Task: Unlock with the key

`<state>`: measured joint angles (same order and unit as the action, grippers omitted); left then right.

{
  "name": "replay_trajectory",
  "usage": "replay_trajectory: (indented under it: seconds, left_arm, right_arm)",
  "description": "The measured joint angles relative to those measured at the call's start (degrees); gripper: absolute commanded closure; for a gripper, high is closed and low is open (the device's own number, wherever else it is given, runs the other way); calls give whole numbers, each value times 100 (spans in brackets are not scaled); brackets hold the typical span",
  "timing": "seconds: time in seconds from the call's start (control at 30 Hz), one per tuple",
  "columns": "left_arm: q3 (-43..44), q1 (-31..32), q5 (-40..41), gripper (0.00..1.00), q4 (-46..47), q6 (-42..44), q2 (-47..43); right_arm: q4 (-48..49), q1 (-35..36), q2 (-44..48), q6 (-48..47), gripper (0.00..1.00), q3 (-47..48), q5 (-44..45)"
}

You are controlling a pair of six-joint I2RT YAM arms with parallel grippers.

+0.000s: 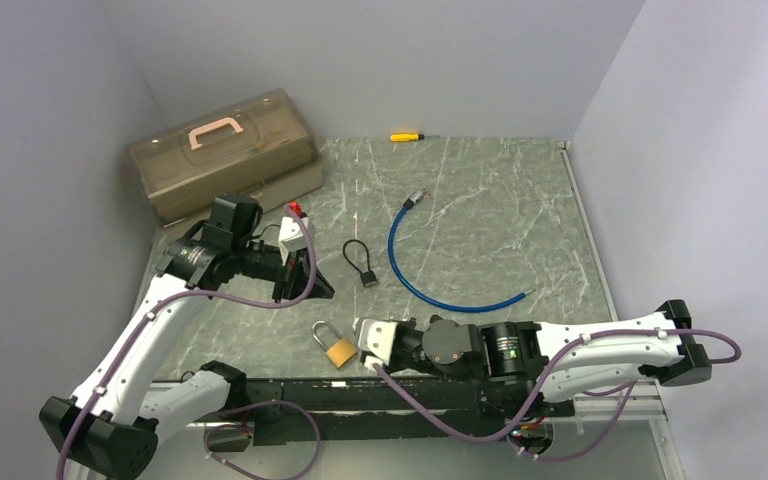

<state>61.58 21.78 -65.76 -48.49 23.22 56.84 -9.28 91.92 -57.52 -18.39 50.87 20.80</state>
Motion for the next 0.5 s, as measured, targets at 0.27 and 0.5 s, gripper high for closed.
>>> replay_trajectory:
  seconds: [0.27, 0.5]
  left_arm:
    - [-457, 734, 1226, 54, -992, 2282, 590]
    - [-1296, 1460, 2380, 42, -688, 4105, 713]
  right_arm:
    - [-190, -225, 264, 511, 100, -184, 341]
    - [-173, -291, 802, 1005, 100, -485, 358]
